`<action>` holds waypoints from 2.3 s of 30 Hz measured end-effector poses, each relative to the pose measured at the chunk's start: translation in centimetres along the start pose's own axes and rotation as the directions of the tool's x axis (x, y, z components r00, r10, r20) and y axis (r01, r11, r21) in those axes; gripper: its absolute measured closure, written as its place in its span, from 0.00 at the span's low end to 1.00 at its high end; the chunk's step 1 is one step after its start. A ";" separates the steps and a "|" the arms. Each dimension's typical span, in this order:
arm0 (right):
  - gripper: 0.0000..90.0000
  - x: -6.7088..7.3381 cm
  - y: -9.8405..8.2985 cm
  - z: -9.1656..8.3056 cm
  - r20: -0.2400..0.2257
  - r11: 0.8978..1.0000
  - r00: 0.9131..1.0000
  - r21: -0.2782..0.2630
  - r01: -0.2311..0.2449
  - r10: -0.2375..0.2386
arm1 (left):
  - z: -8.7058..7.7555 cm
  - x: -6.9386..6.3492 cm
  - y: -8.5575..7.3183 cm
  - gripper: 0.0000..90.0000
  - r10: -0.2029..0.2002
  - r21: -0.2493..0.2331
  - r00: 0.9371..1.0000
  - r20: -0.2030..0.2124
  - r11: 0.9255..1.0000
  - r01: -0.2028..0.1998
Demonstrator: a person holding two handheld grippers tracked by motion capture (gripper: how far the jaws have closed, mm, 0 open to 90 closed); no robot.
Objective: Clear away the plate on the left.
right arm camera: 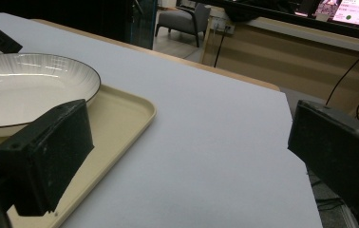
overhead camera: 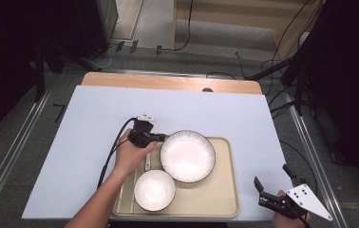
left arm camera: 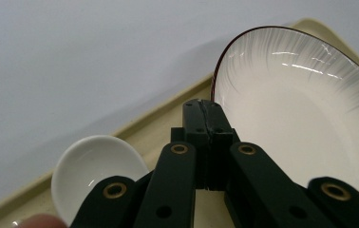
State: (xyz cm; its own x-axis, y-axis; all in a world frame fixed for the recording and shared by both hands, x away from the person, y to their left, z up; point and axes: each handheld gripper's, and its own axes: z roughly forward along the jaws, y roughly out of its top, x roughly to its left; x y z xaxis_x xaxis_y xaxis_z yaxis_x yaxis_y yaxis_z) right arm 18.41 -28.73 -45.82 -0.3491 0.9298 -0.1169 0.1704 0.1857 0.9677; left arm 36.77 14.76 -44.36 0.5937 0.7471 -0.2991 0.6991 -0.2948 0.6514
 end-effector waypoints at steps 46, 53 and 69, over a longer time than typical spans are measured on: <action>0.02 0.1 0.0 0.2 -0.008 1.000 1.000 0.006 -0.005 0.005 | -9.0 2.7 -4.9 0.00 0.044 -0.294 0.996 -0.075 0.954 -0.065; 0.02 0.1 0.0 0.2 -0.008 1.000 1.000 0.007 -0.004 0.004 | -10.2 3.3 -6.2 0.00 0.041 -0.308 0.994 -0.104 0.949 -0.071; 0.02 0.2 0.0 0.3 -0.009 1.000 1.000 0.007 -0.003 0.003 | -11.9 3.8 -8.7 0.00 0.048 -0.308 0.989 -0.141 0.947 -0.090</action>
State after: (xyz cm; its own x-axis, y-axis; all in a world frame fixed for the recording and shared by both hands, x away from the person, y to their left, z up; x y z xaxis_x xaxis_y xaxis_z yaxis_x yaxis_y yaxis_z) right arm 18.60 -28.45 -45.90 -0.3568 0.9275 -0.1116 0.1781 0.1848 0.9665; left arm 28.21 27.29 -42.88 0.5644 0.8086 -0.1660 0.4861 -0.1630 0.8586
